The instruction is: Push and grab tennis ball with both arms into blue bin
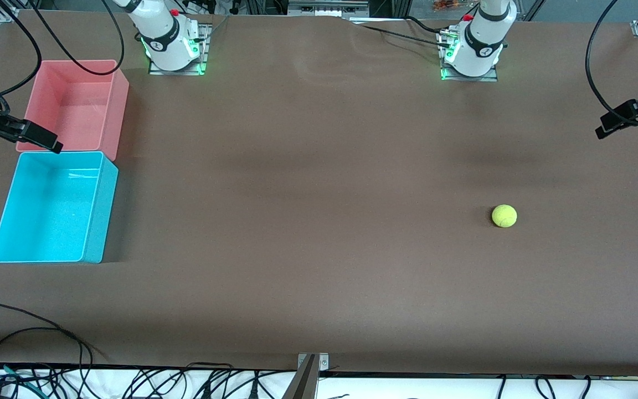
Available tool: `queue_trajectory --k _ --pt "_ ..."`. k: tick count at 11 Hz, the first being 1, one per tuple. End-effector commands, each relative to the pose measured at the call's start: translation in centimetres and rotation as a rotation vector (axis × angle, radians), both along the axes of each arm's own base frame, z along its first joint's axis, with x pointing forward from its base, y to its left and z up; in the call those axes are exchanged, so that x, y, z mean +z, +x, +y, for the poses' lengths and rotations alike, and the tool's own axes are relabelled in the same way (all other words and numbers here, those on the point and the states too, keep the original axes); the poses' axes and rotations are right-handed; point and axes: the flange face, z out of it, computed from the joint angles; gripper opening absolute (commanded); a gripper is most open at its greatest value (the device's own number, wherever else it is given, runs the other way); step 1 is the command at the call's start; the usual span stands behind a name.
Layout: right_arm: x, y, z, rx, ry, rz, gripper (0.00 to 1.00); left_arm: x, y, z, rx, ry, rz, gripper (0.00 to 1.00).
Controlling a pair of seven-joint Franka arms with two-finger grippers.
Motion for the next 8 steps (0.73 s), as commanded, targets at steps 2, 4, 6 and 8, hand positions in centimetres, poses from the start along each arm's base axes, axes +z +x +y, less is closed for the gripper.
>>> queue_trajectory --k 2,4,6,8 --pt "0.7 -0.3 0.2 -0.008 -0.008 -0.004 1.00 -2.4 -1.0 0.9 0.006 0.018 0.027 1.00" --pt "0.5 -0.3 0.1 -0.010 -0.008 -0.001 1.00 -5.9 -0.9 0.9 0.011 0.019 0.028 1.00" --pt "0.4 -0.2 0.1 -0.008 -0.008 0.000 1.00 -9.0 -0.9 0.9 0.012 0.022 0.003 1.00" --pt "0.4 -0.2 0.2 -0.010 -0.008 0.000 1.00 -13.0 -1.6 0.8 0.009 0.022 0.003 1.00"
